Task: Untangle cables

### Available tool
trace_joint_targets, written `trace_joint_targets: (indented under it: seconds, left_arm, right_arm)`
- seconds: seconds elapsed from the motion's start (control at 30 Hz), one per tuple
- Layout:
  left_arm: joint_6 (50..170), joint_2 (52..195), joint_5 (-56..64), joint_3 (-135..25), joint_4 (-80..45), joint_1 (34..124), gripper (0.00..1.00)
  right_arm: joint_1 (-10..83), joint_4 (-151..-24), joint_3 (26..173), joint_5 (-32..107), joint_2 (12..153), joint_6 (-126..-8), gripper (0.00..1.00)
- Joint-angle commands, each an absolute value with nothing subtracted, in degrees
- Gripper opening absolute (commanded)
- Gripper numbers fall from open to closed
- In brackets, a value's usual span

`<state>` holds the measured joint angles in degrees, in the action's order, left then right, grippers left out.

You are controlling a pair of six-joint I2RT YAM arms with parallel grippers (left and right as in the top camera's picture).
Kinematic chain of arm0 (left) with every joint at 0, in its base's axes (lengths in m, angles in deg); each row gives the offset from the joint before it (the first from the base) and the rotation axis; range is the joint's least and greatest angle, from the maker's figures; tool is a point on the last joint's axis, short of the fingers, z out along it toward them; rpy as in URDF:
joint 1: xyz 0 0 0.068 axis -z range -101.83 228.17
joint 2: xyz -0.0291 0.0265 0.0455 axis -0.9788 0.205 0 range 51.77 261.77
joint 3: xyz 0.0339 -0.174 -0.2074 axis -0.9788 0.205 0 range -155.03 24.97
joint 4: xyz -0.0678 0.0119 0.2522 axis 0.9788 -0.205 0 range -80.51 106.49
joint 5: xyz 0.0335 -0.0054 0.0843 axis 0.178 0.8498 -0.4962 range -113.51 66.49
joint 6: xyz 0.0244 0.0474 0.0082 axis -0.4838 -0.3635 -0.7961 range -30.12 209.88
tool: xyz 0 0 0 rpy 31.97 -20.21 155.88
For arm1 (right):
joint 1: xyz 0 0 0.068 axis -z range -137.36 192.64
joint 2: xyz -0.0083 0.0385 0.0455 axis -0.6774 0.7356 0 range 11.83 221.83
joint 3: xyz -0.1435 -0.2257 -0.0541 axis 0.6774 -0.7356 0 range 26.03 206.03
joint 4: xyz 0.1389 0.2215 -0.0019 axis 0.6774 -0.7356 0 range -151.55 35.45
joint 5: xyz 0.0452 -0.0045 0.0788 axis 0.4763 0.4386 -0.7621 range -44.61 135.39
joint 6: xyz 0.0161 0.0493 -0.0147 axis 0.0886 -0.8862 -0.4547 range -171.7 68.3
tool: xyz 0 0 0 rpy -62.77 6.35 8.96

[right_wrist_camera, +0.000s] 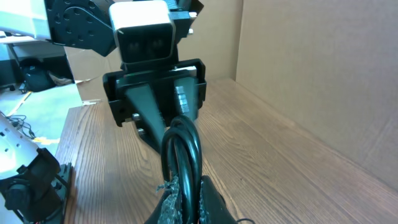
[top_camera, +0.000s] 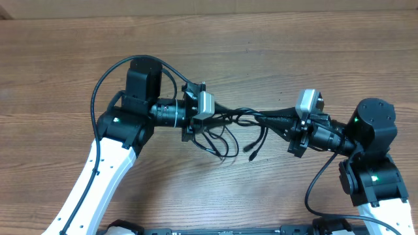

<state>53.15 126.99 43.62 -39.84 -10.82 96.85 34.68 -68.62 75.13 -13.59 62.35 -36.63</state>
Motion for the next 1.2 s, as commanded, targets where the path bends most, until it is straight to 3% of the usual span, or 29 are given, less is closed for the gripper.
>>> trace_joint_targets:
  seconds: [0.0, 0.3, 0.43, 0.53, 0.63, 0.83, 0.97, 1.17]
  left_arm:
    - [50.6, 126.1, 44.0, -40.8, -10.5, 97.0, 0.04]
    - [50.6, 126.1, 43.8, -40.8, -10.5, 97.0, 0.04]
    - [50.6, 126.1, 43.8, -40.8, -10.4, 96.9, 0.04]
    - [50.6, 126.1, 43.3, -40.8, -10.4, 96.9, 0.04]
    - [50.7, 126.1, 40.9, -40.7, -10.5, 96.9, 0.04]
    - [55.0, 126.1, 29.9, -40.7, -10.5, 96.9, 0.04]
    - [58.4, 126.1, 23.0, -40.8, -10.4, 96.9, 0.04]
    - [62.8, 126.1, 15.8, -40.8, -10.3, 96.9, 0.04]
  right_arm:
    - [34.3, -68.3, 75.5, -14.9, 62.1, -36.9, 0.04]
    - [34.3, -69.9, 75.5, -14.6, 62.7, -36.9, 0.04]
    - [34.3, -70.7, 75.5, -14.2, 64.1, -36.9, 0.23]
    - [34.3, -70.9, 75.5, -14.2, 65.4, -36.9, 0.52]
    - [34.3, -70.9, 75.5, -14.2, 66.5, -36.9, 0.63]
    - [34.3, -70.9, 75.5, -14.0, 67.2, -36.9, 0.79]
    - [34.3, -71.1, 75.5, -12.7, 67.2, -36.9, 1.0]
    - [34.3, -71.3, 75.5, -12.1, 67.2, -38.6, 1.0]
